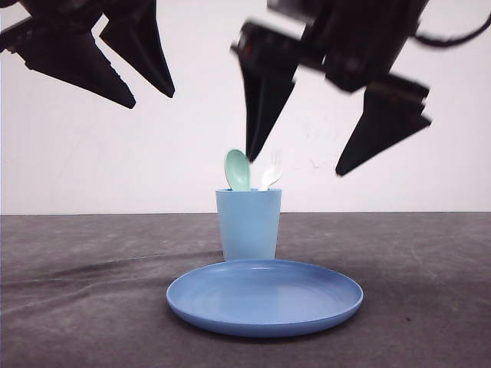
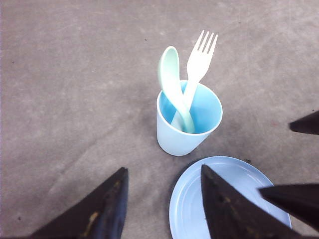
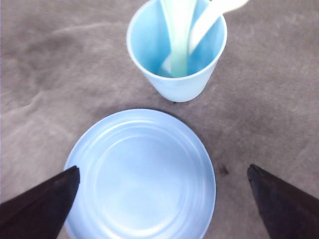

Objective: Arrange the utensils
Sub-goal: 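Lower the open right gripper around the blue cup and close it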

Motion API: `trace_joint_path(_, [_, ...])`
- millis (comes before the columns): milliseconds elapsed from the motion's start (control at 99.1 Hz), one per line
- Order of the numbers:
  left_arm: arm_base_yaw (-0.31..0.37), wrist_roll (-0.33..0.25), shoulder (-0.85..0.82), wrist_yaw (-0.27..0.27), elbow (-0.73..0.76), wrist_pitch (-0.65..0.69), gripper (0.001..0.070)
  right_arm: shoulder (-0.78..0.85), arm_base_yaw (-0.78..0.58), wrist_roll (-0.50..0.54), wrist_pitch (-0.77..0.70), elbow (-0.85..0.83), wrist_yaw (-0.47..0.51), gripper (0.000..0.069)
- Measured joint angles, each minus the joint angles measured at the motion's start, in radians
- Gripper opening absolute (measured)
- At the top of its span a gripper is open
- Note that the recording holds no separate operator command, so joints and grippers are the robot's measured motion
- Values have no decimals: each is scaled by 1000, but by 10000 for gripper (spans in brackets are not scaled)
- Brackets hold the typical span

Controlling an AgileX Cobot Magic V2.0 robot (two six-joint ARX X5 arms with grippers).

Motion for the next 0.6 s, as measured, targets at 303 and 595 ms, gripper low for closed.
trace_joint_path(303, [0,0,0,0,0,0,273,146,-11,9,162,0,-4,680])
trace_joint_path(595, [0,0,0,0,0,-1,273,244,-47,15,251,3,-47,680])
